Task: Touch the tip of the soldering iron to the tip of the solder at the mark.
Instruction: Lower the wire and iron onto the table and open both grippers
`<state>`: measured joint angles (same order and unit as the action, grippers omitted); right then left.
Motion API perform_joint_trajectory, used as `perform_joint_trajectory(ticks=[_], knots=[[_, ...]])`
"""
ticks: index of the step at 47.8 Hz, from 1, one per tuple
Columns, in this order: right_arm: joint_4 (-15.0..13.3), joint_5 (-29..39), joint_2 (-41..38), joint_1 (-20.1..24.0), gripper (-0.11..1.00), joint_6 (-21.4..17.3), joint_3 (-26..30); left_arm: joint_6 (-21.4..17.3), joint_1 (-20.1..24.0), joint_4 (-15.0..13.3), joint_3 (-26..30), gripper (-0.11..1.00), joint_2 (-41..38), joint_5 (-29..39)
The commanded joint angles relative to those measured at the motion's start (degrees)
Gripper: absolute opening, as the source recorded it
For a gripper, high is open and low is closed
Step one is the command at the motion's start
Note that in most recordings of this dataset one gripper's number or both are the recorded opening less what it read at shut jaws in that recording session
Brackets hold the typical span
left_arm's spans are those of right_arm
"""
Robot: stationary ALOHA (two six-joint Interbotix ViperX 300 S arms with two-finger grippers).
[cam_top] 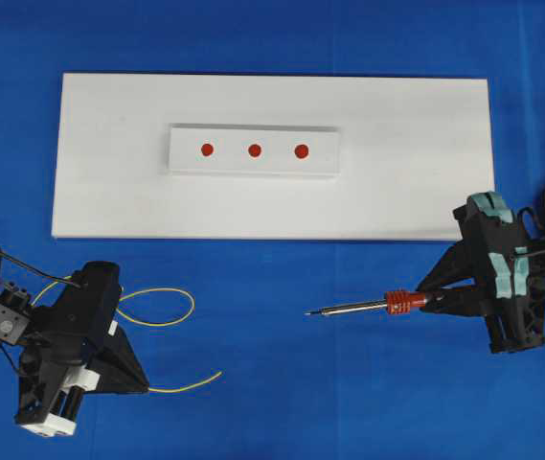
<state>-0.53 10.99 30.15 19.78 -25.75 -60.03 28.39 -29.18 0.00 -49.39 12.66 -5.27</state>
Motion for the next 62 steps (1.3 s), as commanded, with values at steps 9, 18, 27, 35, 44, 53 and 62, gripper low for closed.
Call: perform_joint_trajectory(ticks=[9, 18, 27, 35, 44, 53, 62], knots=[[-0.5, -0.8, 0.1, 0.2, 0.07, 0.0, 1.5, -0.5, 1.2, 0.3, 0.4, 0.02, -6.2, -1.3], [-0.5, -0.8, -0.1, 0.2, 0.07, 0.0, 1.5, -1.5, 2.1, 0.5, 0.7, 0.02, -12.8, -4.1], [-0.6, -1.2, -2.7, 0.2, 0.07, 0.1, 1.7, -9.0, 1.7, 0.5, 0.7, 0.02, -15.3, -6.3], [-0.5, -7.5, -11.2, 0.9, 0.07, 0.0, 1.4, -11.5, 1.6, 0.5, 0.5, 0.02, -15.6, -6.4], [-0.4, -14.3, -20.5, 2.1, 0.07, -0.2, 1.9, -11.7, 1.5, 0.5, -0.2, 0.02, -15.6, -6.5], [-0.4, -16.6, -26.0, 2.4, 0.07, -0.2, 3.3, -11.7, 1.6, 0.4, -0.9, 0.02, -15.6, -6.5], [-0.1, -16.6, -28.2, 2.5, 0.07, -0.4, 4.0, -11.4, 1.6, 0.3, -0.7, 0.02, -15.6, -6.5]])
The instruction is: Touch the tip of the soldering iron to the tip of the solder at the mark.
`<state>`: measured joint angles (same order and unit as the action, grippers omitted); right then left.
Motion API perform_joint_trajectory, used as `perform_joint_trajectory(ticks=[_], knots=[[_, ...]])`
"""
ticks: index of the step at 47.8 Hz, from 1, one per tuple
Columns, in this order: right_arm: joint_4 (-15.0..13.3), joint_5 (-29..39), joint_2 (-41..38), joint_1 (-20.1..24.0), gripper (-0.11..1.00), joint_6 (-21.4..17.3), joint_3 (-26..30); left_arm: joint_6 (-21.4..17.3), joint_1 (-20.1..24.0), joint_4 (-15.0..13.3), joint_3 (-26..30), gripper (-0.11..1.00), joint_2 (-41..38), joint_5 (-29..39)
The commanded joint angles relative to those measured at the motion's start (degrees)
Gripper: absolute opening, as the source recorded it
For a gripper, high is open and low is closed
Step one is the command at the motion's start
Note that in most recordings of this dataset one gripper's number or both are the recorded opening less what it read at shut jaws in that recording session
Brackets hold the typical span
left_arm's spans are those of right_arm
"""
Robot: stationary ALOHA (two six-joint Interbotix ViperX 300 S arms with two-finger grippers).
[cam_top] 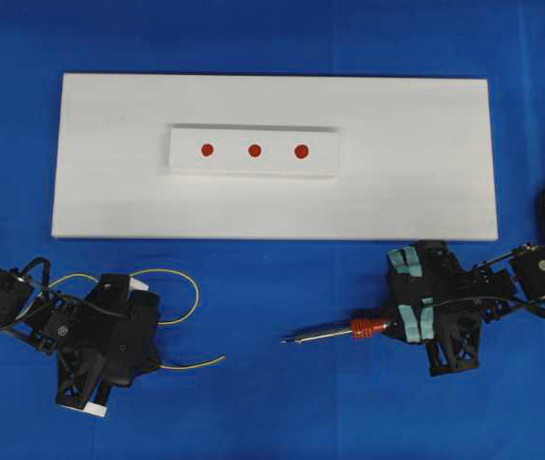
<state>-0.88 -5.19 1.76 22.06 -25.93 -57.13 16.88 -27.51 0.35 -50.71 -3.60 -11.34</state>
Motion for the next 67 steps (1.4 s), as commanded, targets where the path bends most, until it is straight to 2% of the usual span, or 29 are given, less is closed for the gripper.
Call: perform_joint_trajectory(ticks=[1, 6, 9, 13, 16, 20, 22, 29, 32, 37, 46, 59, 67], knots=[[0.4, -0.4, 0.1, 0.3, 0.07, -0.3, 1.1, 0.2, 0.0, -0.1, 0.5, 0.02, 0.6, -0.4], [1.0, -0.1, 0.1, 0.5, 0.07, -0.3, 1.1, 0.4, -0.1, -0.2, 0.6, 0.03, 0.6, -0.1], [1.1, 0.4, 0.2, 0.9, 0.07, -0.3, 1.1, 0.8, -0.1, -0.2, 0.6, 0.11, 0.6, -0.1], [1.5, 0.6, 0.2, 1.1, 0.07, -0.3, 1.1, 1.1, -0.1, -0.2, 0.7, 0.33, 0.6, 0.0], [1.7, 0.7, 0.3, 1.2, 0.1, -0.3, 1.2, 1.1, -0.1, -0.2, 0.9, 0.53, 0.9, 0.0], [1.7, 1.0, 0.6, 1.2, 0.29, -0.3, 1.3, 1.1, -0.2, -0.2, 1.3, 0.76, 1.2, 0.5], [1.7, 1.4, 1.2, 1.2, 0.41, -0.3, 1.4, 1.1, -0.1, -0.2, 1.7, 0.82, 1.6, 1.1], [1.2, 6.1, 6.2, 1.2, 0.82, 0.3, 2.4, 1.0, -0.2, -0.2, 3.3, 0.79, 4.9, 4.9], [0.4, 9.1, 9.4, 1.1, 0.92, 0.4, 3.2, 0.9, -0.2, -0.2, 4.3, 0.78, 7.6, 8.0], [-1.4, 14.2, 15.0, 0.8, 0.86, 0.5, 4.6, 0.0, 0.1, -0.1, 5.7, 0.78, 11.3, 12.8], [-8.2, 22.4, 26.3, -3.4, 0.87, 0.4, 6.3, -3.1, 3.1, 0.2, 7.0, 0.78, 19.1, 18.9], [-14.2, 25.9, 41.3, -15.0, 0.87, 0.4, 4.6, -15.0, 12.0, 0.2, 3.8, 0.78, 31.5, 18.8], [-17.3, 28.1, 49.2, -19.2, 0.87, 0.4, 4.4, -20.0, 18.5, 0.2, -0.4, 0.78, 40.2, 15.9]])
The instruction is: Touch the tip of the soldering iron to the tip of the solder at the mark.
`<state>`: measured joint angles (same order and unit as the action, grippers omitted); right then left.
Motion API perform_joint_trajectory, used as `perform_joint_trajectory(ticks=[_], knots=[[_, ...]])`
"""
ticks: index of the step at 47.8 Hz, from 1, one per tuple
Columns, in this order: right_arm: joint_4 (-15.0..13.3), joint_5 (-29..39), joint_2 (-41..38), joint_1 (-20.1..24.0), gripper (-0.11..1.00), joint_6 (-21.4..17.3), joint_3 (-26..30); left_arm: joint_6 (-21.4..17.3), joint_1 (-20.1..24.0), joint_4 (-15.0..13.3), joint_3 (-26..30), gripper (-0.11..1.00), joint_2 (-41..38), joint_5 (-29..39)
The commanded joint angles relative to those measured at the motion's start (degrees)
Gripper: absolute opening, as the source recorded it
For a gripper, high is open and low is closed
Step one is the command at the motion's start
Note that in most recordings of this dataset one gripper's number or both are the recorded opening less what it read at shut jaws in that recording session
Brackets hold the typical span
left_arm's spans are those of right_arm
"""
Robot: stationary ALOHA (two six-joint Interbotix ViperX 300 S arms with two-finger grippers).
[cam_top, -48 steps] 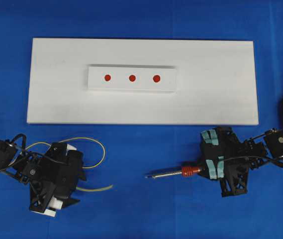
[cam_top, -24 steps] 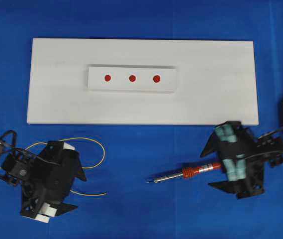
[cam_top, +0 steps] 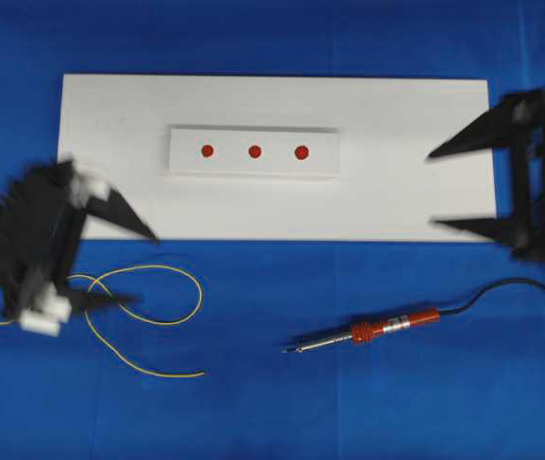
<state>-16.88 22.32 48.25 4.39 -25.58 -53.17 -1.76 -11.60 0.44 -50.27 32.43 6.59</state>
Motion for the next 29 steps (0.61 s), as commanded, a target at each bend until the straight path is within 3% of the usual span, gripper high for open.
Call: perform_joint_trajectory(ticks=[1, 15, 29], knots=[[-1.6, 0.9, 3.5, -1.8, 0.87, 0.1, 0.4, -1.8, 3.3, 0.1, -1.4, 0.78, 5.3, -2.4], [-3.5, 1.2, 11.5, -5.2, 0.87, 0.2, -4.5, -3.6, 8.3, 0.1, -11.1, 0.78, 22.0, -4.1], [-3.5, -6.5, 16.3, -7.3, 0.87, -0.2, -12.4, -3.6, 11.4, 0.1, -22.6, 0.78, 35.9, -4.5]])
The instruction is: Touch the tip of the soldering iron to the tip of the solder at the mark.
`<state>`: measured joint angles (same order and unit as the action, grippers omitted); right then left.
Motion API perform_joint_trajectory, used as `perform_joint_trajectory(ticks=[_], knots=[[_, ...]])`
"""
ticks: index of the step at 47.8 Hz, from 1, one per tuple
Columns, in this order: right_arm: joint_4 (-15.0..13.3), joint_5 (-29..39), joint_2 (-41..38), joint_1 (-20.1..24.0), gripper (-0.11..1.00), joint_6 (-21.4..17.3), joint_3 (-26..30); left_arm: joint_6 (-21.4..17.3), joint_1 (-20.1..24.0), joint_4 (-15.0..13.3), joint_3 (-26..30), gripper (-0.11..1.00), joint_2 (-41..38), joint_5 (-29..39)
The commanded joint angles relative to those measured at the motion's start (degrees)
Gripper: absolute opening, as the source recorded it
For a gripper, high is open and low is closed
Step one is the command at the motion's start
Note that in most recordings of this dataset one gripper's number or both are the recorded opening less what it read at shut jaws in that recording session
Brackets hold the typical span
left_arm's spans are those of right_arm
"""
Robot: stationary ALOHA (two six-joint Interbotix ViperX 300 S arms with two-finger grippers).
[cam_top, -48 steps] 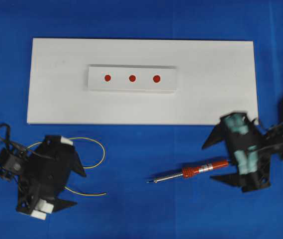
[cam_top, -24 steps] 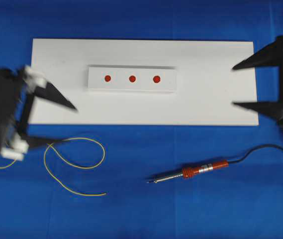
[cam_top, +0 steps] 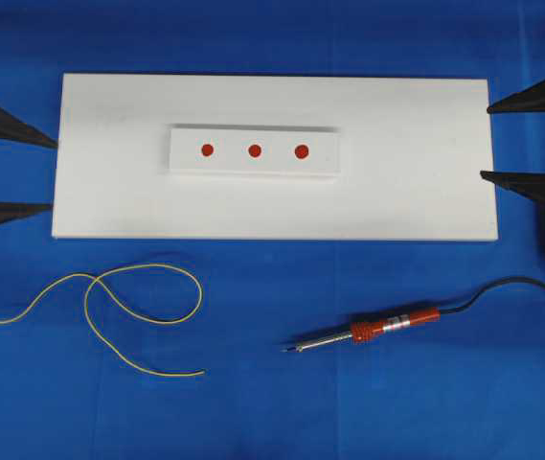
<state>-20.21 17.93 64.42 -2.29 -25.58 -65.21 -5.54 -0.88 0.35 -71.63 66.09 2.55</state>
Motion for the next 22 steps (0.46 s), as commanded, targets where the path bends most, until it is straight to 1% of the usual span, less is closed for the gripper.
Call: perform_joint_trajectory(ticks=[1, 9, 15, 22], knots=[[-0.2, -2.6, 0.1, -0.8, 0.87, -0.2, -0.6, 0.2, 1.0, 0.2, -1.8, 0.78, 3.1, -0.4], [-0.1, -7.3, -2.1, -1.8, 0.87, -0.4, -3.5, 0.3, 1.3, 0.2, -5.3, 0.78, 8.3, 1.3], [0.1, -11.3, -4.6, -2.2, 0.87, -0.4, -5.1, 0.8, 1.3, 0.2, -5.8, 0.77, 9.2, 3.5], [0.2, -13.3, -5.8, -2.2, 0.87, -0.4, -5.4, 0.9, 1.3, 0.1, -5.8, 0.77, 9.1, 4.3]])
